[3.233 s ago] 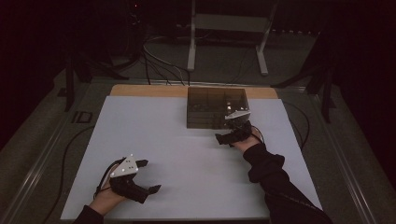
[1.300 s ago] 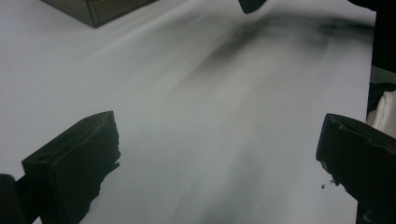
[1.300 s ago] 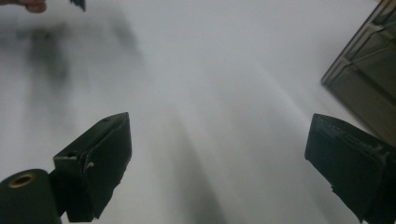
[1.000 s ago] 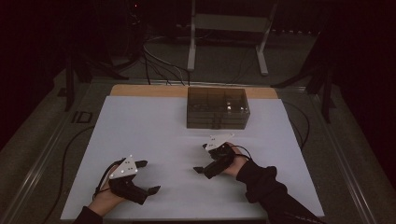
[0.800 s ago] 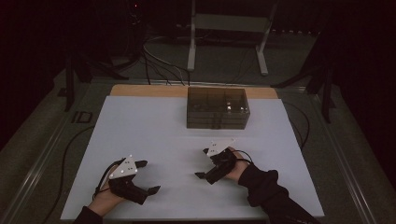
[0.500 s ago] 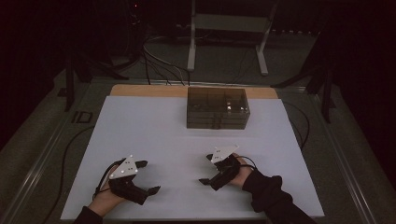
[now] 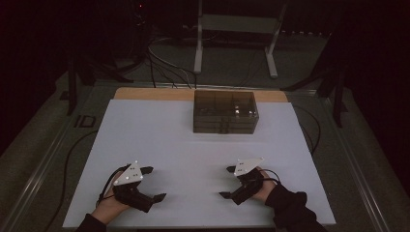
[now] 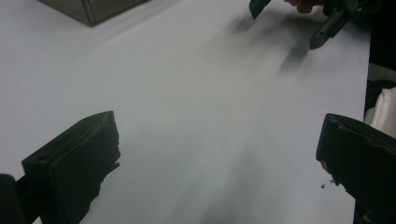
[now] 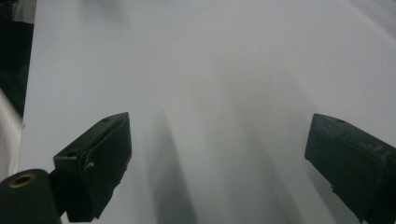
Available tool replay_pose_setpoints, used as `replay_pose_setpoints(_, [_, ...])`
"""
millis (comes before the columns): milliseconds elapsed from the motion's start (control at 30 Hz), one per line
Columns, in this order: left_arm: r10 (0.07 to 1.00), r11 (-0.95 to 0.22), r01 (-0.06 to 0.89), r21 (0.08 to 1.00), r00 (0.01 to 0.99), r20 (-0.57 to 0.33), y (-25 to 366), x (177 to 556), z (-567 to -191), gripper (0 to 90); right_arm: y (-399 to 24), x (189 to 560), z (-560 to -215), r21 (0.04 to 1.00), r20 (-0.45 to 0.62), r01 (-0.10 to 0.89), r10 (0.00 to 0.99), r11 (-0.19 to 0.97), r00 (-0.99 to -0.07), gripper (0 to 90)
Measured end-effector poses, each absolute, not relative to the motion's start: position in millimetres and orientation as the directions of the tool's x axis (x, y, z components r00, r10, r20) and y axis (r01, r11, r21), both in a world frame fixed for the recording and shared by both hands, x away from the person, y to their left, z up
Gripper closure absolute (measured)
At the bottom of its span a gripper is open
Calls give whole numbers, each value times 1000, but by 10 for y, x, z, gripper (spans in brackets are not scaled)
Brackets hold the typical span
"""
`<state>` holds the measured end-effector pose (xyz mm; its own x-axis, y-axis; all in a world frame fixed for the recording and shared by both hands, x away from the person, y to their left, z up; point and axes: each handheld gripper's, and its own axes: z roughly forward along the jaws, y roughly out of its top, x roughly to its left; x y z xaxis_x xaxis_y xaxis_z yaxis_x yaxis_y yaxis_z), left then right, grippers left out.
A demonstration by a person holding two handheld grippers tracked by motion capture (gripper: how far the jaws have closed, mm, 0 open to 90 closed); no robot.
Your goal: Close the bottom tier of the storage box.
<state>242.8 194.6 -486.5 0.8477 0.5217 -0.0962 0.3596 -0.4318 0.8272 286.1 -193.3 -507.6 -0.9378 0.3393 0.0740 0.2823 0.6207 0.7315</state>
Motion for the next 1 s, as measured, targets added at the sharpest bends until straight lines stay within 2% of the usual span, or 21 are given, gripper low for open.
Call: replay_pose_setpoints(1000, [521,-434,359,826,848,-94,1938,2427,-4869,0,-2851,2574,-5056,728,91,418,529,543,-844,74])
